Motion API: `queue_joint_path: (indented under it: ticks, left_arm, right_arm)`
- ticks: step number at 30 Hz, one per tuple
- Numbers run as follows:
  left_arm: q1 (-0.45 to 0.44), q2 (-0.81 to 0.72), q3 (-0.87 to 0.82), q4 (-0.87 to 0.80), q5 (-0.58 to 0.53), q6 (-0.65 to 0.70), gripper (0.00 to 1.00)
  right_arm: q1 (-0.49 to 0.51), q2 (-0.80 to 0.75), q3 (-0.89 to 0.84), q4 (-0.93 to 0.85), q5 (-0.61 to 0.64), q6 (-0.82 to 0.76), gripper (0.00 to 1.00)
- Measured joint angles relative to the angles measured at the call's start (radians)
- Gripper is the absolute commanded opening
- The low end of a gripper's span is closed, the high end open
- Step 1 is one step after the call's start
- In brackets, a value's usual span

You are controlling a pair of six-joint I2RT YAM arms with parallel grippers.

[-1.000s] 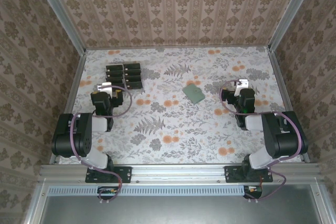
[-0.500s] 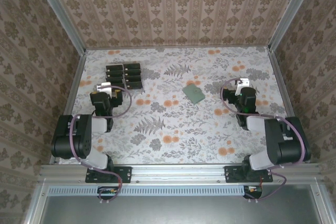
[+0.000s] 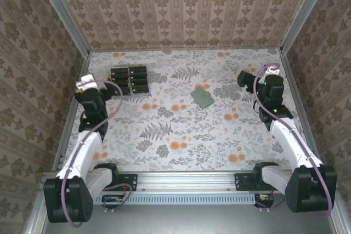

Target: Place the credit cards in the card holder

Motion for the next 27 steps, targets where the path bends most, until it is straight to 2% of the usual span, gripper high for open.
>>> queue_joint_path:
  ticks: [3, 7, 13, 19, 27]
  left_arm:
    - [0.062, 0.072, 0.188, -0.176, 0.074, -0.057, 1.0]
    - [0.13, 0.275, 0.426, -0.363, 0.212, -0.089, 1.0]
    - [0.214, 0.598, 0.657, -0.525, 0.447, -0.133, 1.0]
    - [0.237, 0.749, 0.679, -0.526, 0.623, -0.196, 1.0]
    - [0.236, 0.788, 0.639, -0.359, 0.749, -0.319, 1.0]
  right_arm:
    - [0.07, 0.047, 0.082, -0.12, -0.064, 0.026, 0.83]
    - [0.194, 0.114, 0.153, -0.255, -0.084, 0.043, 0.82]
    - [0.3, 0.212, 0.201, -0.366, -0.092, 0.068, 0.81]
    - [0.332, 0.328, 0.256, -0.412, -0.092, 0.066, 0.8]
    - [0.336, 0.401, 0.269, -0.43, -0.095, 0.05, 0.8]
